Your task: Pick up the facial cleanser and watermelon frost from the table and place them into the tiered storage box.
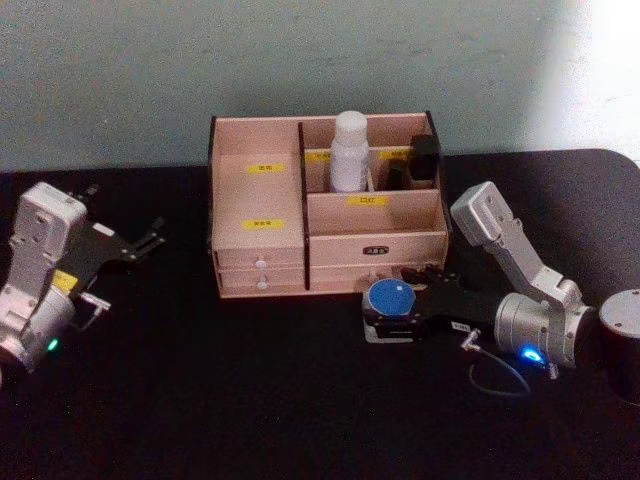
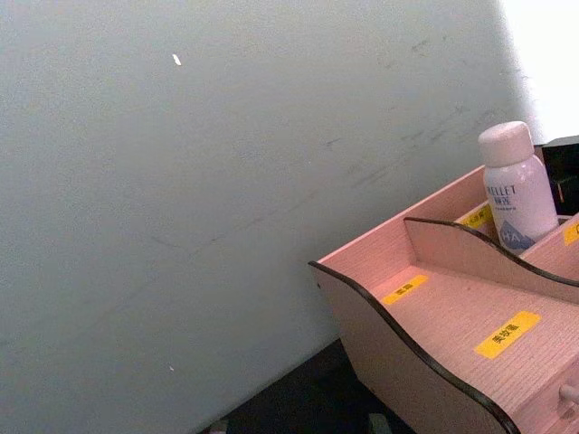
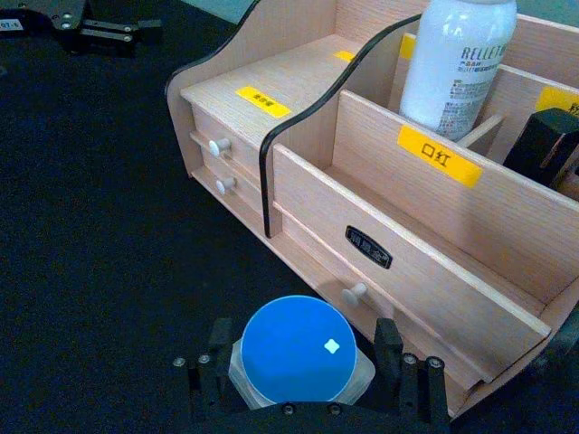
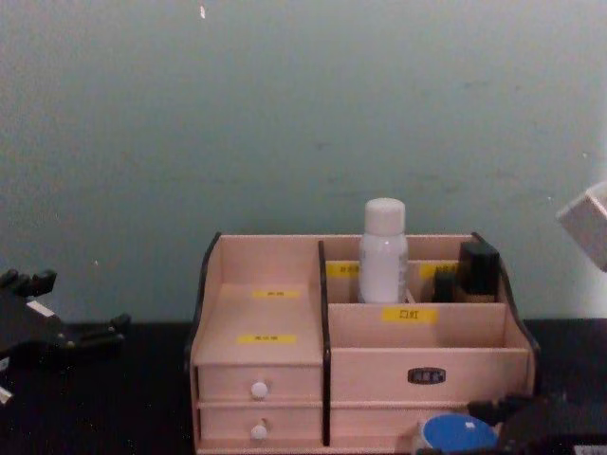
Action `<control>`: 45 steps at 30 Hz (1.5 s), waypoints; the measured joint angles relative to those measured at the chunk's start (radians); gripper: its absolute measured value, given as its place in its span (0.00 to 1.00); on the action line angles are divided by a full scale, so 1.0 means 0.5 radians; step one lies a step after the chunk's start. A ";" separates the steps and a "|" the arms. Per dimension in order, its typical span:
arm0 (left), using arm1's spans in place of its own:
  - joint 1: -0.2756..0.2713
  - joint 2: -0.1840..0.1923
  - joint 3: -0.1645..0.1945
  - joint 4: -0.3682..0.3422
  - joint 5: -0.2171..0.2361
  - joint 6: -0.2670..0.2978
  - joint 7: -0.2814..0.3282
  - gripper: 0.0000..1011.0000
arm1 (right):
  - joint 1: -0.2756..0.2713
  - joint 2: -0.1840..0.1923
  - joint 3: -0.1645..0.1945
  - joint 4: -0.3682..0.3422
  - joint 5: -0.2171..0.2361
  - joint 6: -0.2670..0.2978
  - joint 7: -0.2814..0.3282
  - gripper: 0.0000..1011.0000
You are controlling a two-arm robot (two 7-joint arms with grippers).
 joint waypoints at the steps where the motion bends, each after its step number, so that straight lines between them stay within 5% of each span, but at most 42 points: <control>1: 0.000 0.000 0.000 0.000 0.000 0.000 0.000 0.99 | 0.000 0.000 0.000 0.000 0.000 0.000 0.000 0.99; 15: 0.000 0.000 0.000 0.000 0.000 0.000 0.000 0.99 | -0.002 0.002 0.000 -0.003 -0.003 0.000 -0.001 0.71; 29: 0.000 0.000 0.000 0.000 0.000 0.000 0.000 0.99 | -0.011 0.010 0.004 -0.015 0.003 -0.004 -0.001 0.70; 45: 0.000 0.000 0.000 0.000 0.000 0.000 0.000 0.99 | -0.042 0.109 0.055 -0.291 0.181 -0.038 0.057 0.70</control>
